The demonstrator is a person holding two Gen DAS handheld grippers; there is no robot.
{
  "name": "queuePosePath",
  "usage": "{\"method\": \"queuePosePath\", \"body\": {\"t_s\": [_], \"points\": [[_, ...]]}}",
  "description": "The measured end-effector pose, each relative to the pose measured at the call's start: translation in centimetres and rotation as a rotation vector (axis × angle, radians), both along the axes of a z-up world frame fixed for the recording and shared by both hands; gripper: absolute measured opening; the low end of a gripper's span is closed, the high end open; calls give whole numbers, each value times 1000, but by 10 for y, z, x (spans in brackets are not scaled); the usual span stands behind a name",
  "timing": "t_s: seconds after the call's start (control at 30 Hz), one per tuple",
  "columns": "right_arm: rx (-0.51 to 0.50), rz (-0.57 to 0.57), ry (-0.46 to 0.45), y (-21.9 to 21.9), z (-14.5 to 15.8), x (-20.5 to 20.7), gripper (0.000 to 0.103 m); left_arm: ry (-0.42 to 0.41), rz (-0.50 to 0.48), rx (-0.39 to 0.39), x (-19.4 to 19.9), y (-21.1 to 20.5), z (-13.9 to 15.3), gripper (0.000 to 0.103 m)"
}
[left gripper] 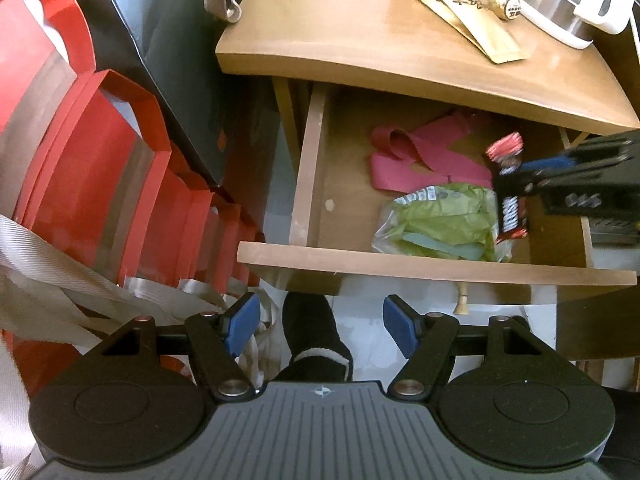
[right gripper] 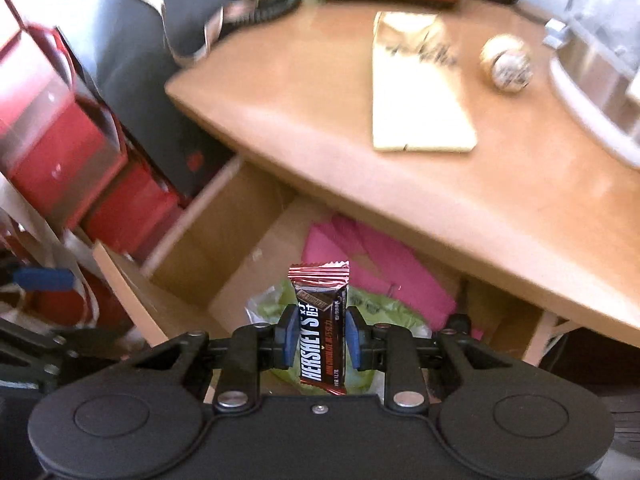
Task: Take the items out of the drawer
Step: 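Lift the chocolate bar out of the drawer with the right tool, then lower the chocolate bar beside the gold packet and open the right tool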
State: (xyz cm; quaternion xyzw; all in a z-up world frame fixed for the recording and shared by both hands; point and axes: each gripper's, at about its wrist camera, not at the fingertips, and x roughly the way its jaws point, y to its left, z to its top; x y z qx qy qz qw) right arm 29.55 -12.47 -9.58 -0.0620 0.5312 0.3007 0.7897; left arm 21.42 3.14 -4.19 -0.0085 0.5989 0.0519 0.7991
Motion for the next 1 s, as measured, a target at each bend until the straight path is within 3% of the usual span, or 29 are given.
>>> {"method": "queuePosePath", "body": {"t_s": [0.2, 0.37, 0.53, 1.0], "points": [[40, -65, -105, -15, 50, 2, 24, -14, -6, 0, -4, -3, 6, 72], [5, -155, -215, -20, 65, 26, 24, -15, -9, 1, -6, -4, 7, 72], [-39, -220, -280, -28, 70, 58, 24, -14, -10, 7, -6, -4, 7, 72], [-70, -283, -278, -19, 49, 88, 25, -7, -9, 13, -2, -3, 2, 72]]}}
